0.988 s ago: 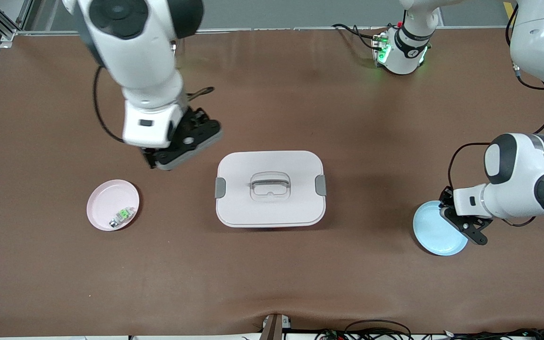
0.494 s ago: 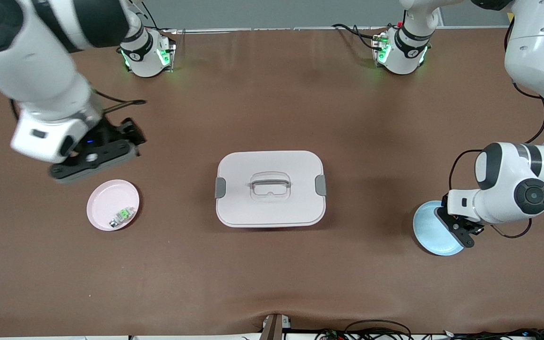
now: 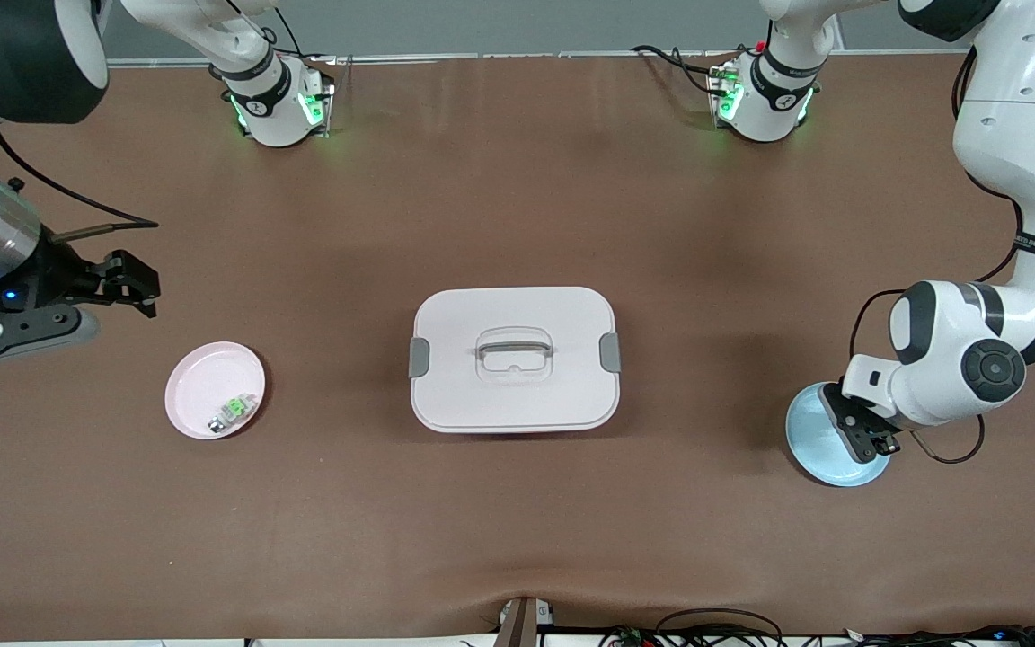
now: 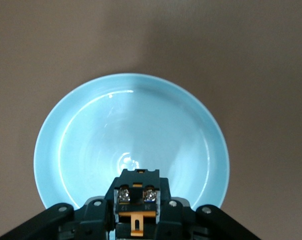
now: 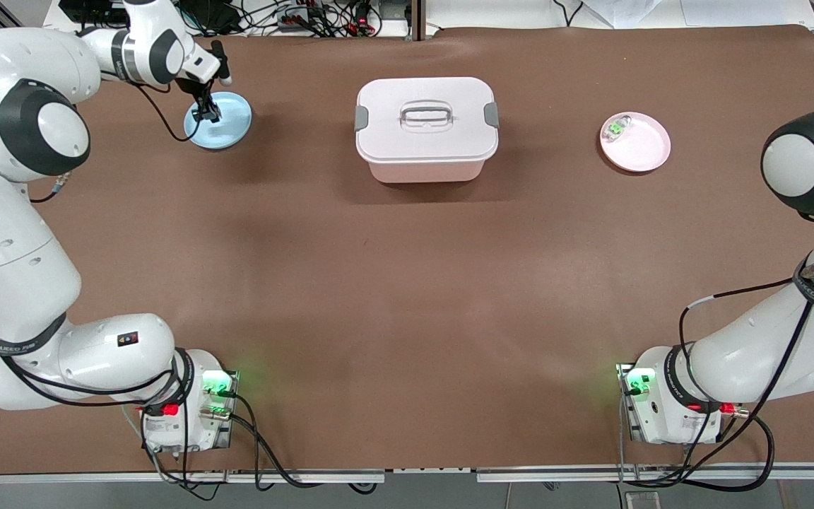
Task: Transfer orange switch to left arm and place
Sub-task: 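Lower the switch toward the blue plate while the right gripper withdraws, then place the switch on the blue plate and open the left gripper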
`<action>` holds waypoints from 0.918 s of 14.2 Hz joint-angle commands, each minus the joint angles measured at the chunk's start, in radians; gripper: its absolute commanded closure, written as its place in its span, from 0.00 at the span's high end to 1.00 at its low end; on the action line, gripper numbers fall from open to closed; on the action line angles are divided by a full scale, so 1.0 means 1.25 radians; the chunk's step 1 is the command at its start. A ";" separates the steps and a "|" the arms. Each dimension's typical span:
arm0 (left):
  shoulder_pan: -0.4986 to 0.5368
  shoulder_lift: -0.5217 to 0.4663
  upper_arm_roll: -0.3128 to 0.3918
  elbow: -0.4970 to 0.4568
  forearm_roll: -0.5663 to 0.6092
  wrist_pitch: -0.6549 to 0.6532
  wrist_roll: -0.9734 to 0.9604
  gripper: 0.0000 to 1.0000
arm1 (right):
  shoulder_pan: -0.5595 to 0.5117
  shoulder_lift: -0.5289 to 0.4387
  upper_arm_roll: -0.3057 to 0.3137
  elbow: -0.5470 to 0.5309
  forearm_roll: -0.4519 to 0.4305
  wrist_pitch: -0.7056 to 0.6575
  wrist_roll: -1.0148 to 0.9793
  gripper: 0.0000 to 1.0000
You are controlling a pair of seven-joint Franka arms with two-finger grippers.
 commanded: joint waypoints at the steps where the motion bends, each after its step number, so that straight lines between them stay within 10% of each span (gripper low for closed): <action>1: 0.018 0.005 -0.014 -0.007 0.010 0.043 0.079 0.00 | -0.052 -0.015 0.012 -0.008 0.015 -0.004 0.005 1.00; 13: 0.018 0.059 -0.031 -0.005 0.002 0.124 0.272 0.00 | -0.138 -0.031 0.011 -0.007 0.045 -0.005 0.006 1.00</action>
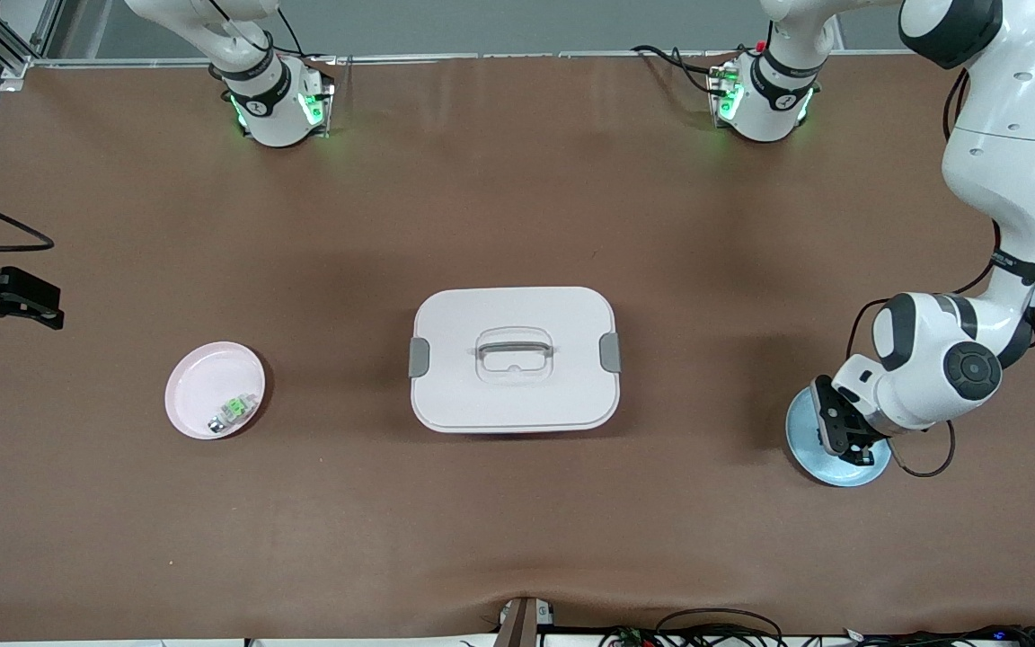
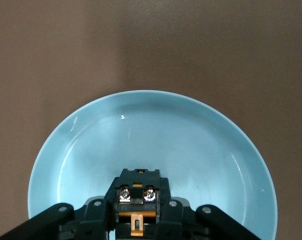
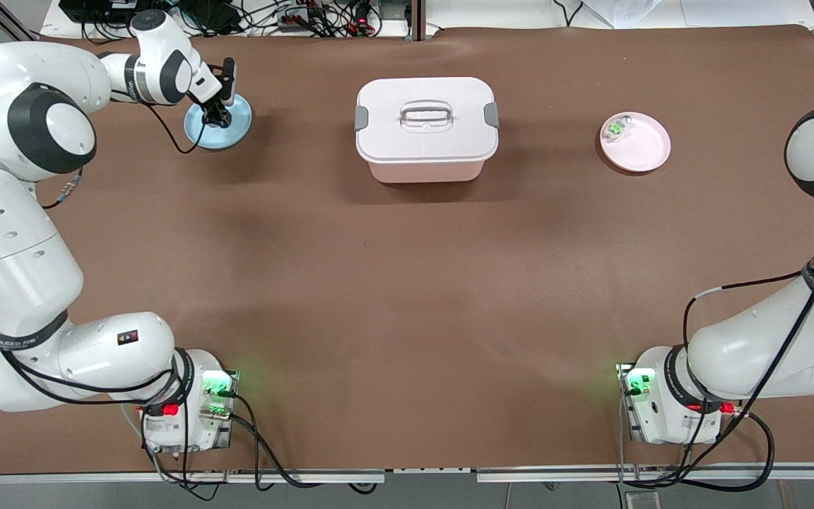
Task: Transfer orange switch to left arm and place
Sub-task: 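Place the switch on the blue plate and open the left gripper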
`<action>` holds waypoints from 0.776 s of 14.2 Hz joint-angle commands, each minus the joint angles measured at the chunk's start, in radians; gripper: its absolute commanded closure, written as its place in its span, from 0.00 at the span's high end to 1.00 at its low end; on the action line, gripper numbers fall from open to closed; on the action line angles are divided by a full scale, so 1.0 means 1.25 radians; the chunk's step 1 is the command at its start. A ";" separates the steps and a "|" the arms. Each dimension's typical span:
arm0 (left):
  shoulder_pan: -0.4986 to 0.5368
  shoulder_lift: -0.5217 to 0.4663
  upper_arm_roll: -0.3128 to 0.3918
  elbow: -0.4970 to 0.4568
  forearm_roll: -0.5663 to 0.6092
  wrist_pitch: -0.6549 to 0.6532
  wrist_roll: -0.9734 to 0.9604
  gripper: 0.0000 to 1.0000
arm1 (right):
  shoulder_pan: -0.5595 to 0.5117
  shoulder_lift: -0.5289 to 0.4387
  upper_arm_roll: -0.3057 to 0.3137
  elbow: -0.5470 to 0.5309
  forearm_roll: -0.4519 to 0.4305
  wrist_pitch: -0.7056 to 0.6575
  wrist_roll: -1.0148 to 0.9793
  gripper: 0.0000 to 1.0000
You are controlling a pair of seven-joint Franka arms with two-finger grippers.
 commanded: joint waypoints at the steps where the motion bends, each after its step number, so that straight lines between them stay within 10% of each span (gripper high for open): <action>1: 0.011 -0.002 -0.018 -0.004 0.002 0.010 0.042 0.08 | -0.017 -0.032 0.011 -0.007 0.016 -0.008 0.008 1.00; 2: 0.012 -0.002 -0.018 -0.007 -0.002 0.010 0.042 0.36 | -0.028 -0.036 0.011 -0.007 0.018 -0.009 0.007 1.00; 3: 0.016 -0.003 -0.018 -0.007 -0.008 0.007 0.042 0.99 | -0.047 -0.042 0.012 -0.007 0.039 -0.010 0.008 1.00; 11: 0.022 -0.090 -0.050 0.025 -0.098 -0.097 -0.060 1.00 | -0.099 -0.045 0.013 -0.011 0.083 -0.026 0.007 1.00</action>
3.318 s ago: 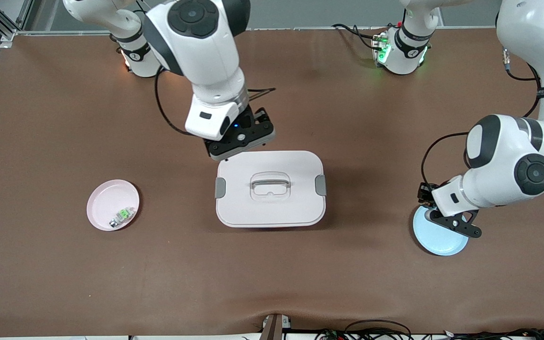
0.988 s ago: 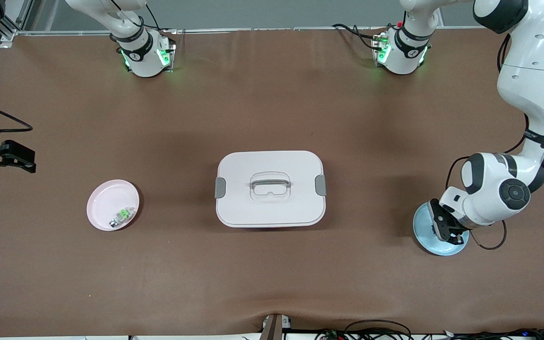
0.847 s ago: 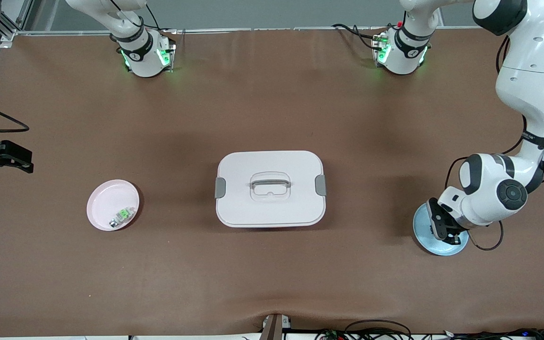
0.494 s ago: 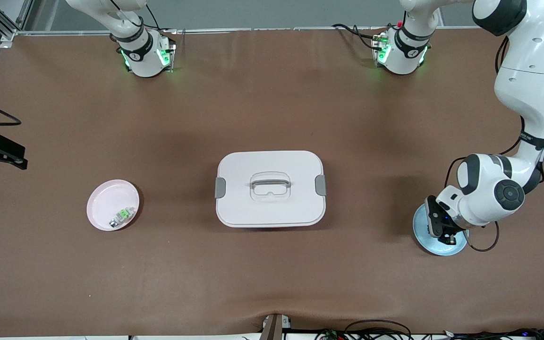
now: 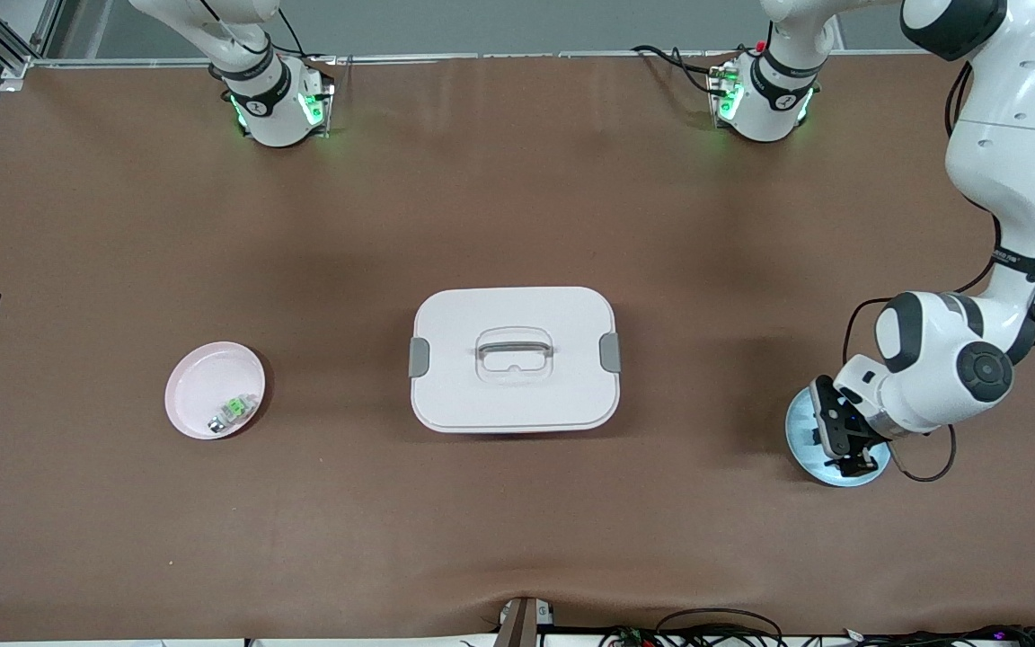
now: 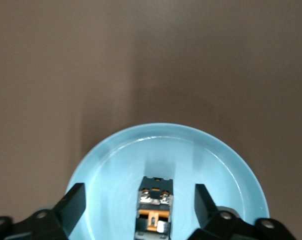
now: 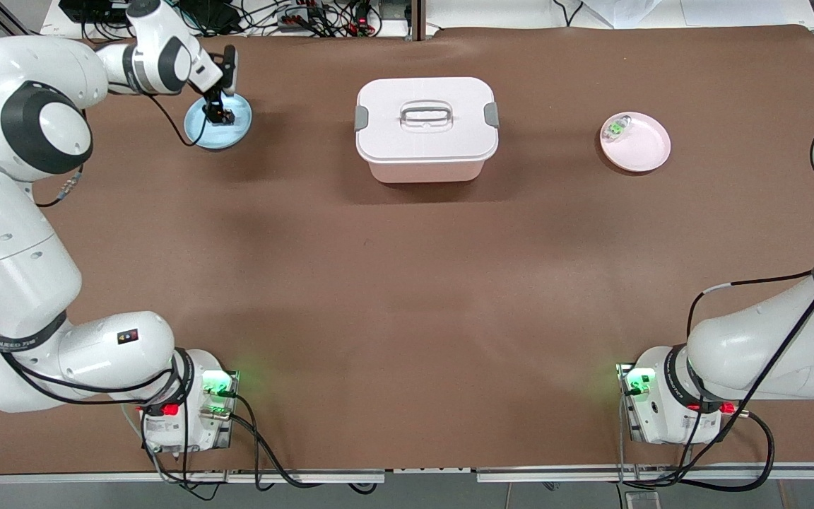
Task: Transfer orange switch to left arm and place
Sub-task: 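Place the switch on the blue plate and open the left gripper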
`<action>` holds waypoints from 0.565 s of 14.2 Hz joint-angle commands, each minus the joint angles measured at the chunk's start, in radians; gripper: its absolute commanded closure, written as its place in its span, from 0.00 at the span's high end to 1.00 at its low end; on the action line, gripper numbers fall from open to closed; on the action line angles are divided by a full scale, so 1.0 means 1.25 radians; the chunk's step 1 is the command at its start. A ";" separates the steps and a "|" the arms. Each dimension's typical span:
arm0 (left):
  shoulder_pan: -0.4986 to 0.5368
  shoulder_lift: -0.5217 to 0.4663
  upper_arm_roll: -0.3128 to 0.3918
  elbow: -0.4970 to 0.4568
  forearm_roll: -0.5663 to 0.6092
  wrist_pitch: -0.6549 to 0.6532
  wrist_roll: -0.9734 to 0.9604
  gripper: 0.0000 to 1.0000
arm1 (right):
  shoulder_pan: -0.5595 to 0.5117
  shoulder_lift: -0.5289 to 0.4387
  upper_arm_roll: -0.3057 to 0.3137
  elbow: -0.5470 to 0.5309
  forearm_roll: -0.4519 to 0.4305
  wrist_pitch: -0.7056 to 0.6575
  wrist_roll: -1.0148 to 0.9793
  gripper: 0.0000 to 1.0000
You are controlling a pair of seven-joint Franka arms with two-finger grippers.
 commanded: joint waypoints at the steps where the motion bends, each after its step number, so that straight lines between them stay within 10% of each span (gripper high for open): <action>1: 0.013 -0.072 -0.019 -0.003 -0.059 -0.063 -0.057 1.00 | -0.005 -0.012 0.009 -0.014 0.005 -0.007 0.004 1.00; 8: 0.028 -0.217 -0.013 0.003 -0.124 -0.251 -0.384 1.00 | -0.005 -0.157 0.009 -0.249 0.004 0.094 0.004 1.00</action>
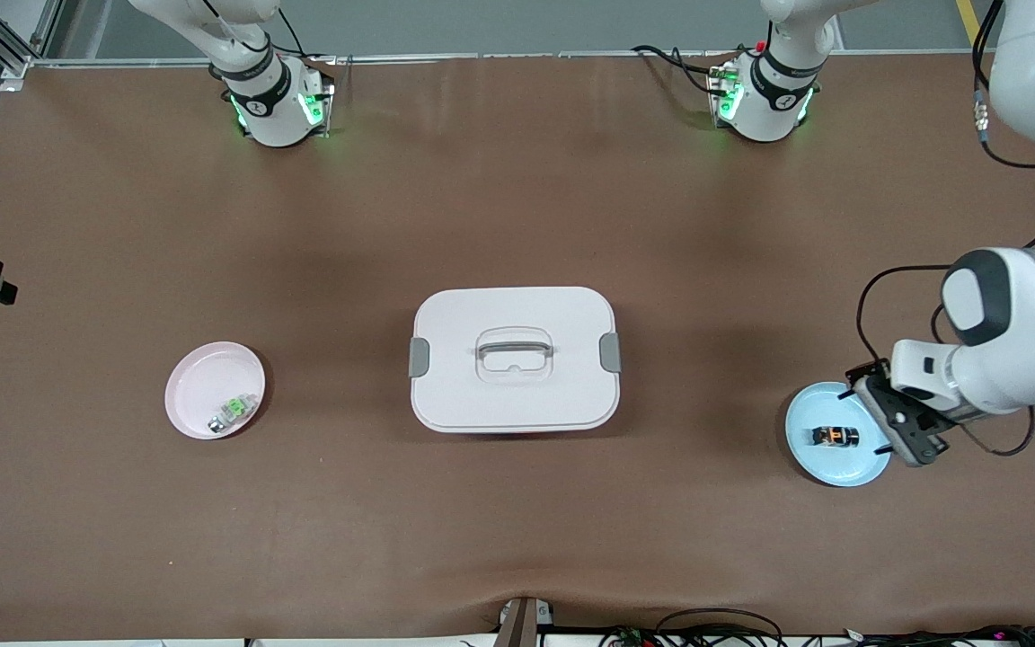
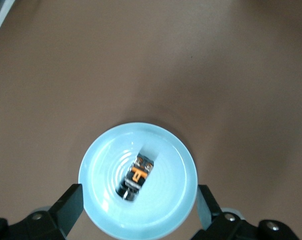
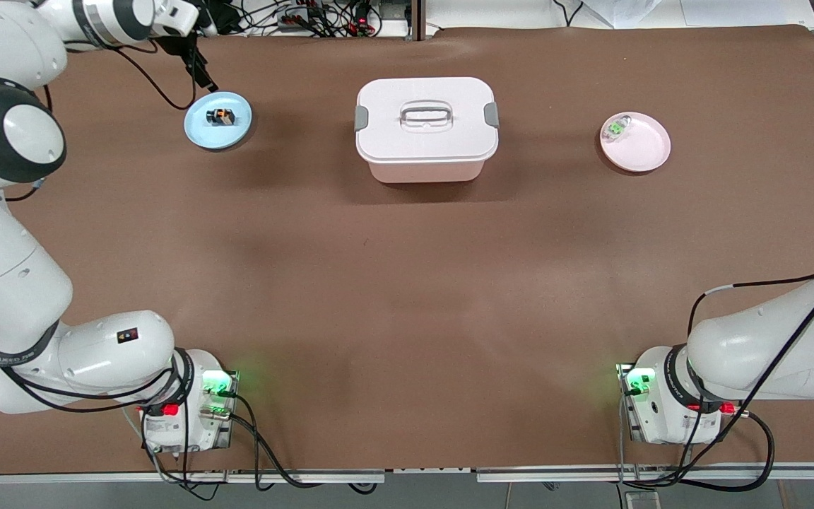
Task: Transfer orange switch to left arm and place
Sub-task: 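Place the switch on the blue plate and open the left gripper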
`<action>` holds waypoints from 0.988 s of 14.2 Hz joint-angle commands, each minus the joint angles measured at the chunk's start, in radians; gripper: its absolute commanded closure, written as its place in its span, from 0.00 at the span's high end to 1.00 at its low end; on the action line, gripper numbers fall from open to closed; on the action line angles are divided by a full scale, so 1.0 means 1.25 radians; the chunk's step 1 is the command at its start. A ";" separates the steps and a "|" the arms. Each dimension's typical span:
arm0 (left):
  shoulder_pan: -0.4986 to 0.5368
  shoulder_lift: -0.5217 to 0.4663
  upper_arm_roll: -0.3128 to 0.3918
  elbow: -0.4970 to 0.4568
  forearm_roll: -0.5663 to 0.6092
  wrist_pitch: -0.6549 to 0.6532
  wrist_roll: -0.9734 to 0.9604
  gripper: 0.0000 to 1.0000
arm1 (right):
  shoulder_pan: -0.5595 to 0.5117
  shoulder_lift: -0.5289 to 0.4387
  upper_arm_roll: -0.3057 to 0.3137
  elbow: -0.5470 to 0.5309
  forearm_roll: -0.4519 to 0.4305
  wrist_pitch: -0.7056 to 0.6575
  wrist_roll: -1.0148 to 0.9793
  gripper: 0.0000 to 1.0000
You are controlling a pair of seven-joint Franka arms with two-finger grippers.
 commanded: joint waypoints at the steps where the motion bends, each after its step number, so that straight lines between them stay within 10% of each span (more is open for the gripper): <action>1: 0.008 -0.068 -0.004 -0.015 -0.016 -0.049 -0.119 1.00 | -0.005 -0.129 0.005 -0.192 0.004 0.080 0.004 1.00; 14: 0.022 -0.276 -0.028 -0.020 -0.007 -0.323 -0.767 1.00 | -0.001 -0.170 0.010 -0.234 0.001 0.053 0.076 1.00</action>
